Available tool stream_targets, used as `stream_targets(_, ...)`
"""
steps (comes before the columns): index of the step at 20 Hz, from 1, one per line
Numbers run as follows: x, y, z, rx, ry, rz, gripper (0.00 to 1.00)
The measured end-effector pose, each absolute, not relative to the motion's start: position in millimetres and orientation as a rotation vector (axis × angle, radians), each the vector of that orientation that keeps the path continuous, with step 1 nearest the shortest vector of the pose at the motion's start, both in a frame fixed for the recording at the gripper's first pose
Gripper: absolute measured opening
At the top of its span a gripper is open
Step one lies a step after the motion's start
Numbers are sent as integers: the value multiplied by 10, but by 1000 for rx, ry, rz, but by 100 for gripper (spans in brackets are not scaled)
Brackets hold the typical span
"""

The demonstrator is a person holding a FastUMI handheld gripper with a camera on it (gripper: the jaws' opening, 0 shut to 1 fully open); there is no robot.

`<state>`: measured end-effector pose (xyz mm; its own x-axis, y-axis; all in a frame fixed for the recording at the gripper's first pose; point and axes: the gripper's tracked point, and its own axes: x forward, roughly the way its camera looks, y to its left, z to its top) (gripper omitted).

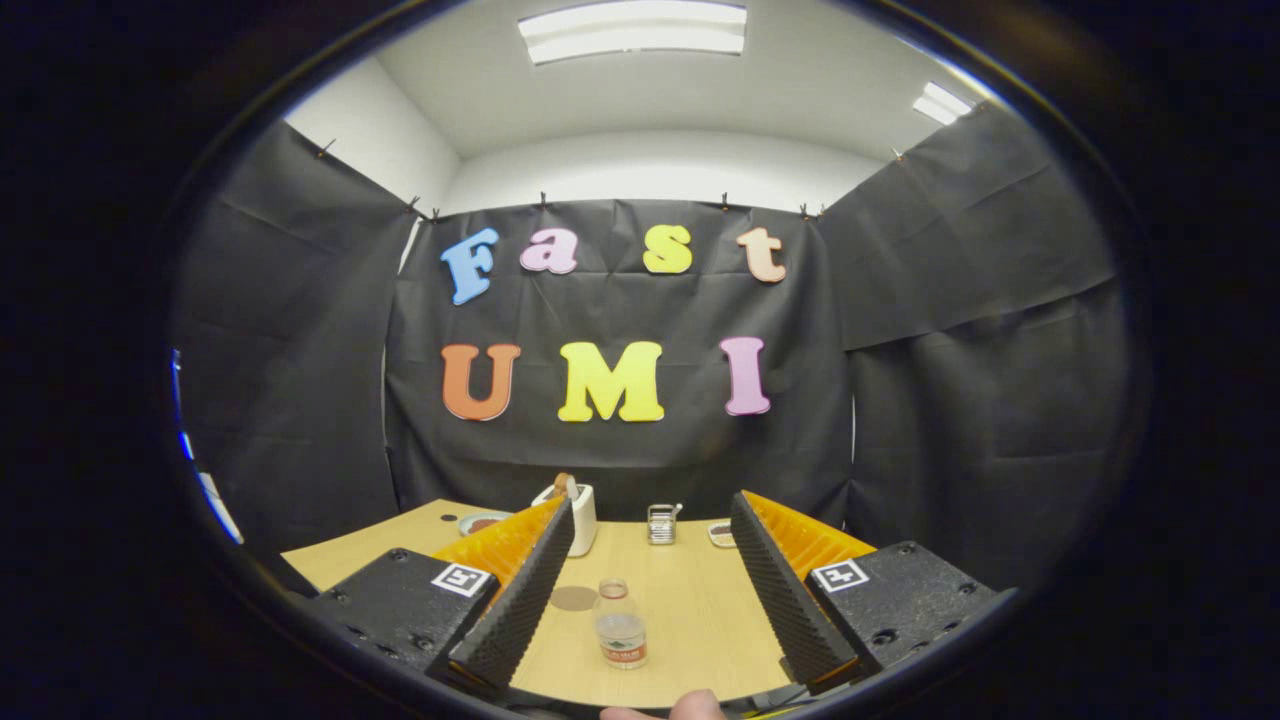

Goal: Take the bottle from table, then pour the juice into the cup, finally place the bottle on the coaster

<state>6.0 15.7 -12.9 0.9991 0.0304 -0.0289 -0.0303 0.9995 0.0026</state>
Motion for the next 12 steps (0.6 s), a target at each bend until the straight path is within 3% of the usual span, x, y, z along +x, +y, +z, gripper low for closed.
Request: stream_targets(12, 318, 342, -751, 9, 98, 63, 100)
